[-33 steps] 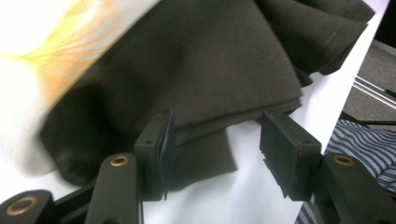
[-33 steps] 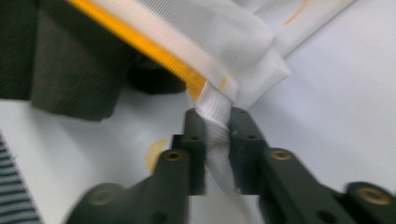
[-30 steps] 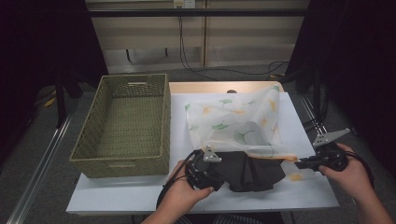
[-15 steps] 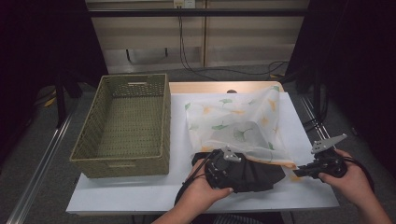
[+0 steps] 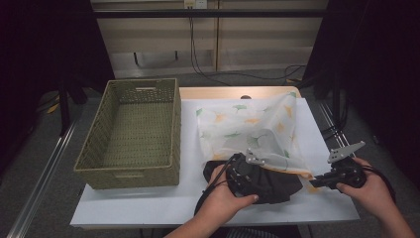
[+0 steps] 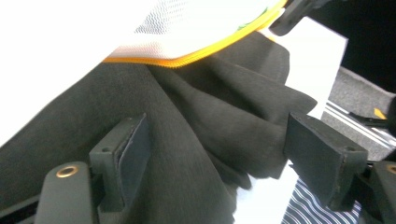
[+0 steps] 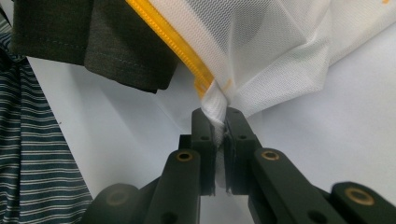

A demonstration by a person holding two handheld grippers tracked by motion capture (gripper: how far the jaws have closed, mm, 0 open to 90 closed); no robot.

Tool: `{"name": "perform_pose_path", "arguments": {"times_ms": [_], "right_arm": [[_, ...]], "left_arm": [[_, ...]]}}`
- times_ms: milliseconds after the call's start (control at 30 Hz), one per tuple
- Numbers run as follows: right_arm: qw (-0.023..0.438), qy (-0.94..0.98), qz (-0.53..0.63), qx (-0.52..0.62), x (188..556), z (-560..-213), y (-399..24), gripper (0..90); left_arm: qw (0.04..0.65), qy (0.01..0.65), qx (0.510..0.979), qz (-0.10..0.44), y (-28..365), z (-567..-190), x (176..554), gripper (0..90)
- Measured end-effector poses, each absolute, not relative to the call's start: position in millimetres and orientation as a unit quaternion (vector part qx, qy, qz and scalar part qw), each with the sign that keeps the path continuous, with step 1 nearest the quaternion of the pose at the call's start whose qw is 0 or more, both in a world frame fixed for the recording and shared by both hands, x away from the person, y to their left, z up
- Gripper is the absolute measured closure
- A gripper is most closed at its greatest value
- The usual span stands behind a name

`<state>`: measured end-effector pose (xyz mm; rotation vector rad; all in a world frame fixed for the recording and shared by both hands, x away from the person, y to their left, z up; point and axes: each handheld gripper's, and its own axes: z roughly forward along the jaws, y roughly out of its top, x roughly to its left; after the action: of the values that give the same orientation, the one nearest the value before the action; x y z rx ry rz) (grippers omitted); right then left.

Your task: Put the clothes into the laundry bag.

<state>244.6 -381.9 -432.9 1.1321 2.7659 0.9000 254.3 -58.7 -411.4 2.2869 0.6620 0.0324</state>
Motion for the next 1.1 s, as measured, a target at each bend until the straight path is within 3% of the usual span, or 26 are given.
{"name": "perform_pose_path", "arguments": {"times_ms": [300, 800, 867, 1000, 1100], "right_arm": [[-0.001, 0.894, 0.282, 0.349, 242, -435, -379, 85.5], [-0.010, 0.895, 0.283, 0.344, 240, -437, -376, 85.5], [-0.012, 0.897, 0.281, 0.341, 240, -438, -375, 85.5], [-0.014, 0.897, 0.281, 0.340, 239, -437, -373, 85.5], [-0.016, 0.898, 0.280, 0.339, 239, -437, -372, 85.5]], "left_arm": [[0.328, 0.262, 0.907, 0.022, -70, -435, 262, 16.4], [0.289, 0.251, 0.923, 0.048, -83, -459, 264, 15.5], [0.279, 0.236, 0.928, 0.072, -85, -459, 262, 24.5], [0.287, 0.231, 0.927, 0.069, -83, -457, 262, 44.3], [0.298, 0.228, 0.925, 0.064, -79, -455, 264, 68.9]]}}
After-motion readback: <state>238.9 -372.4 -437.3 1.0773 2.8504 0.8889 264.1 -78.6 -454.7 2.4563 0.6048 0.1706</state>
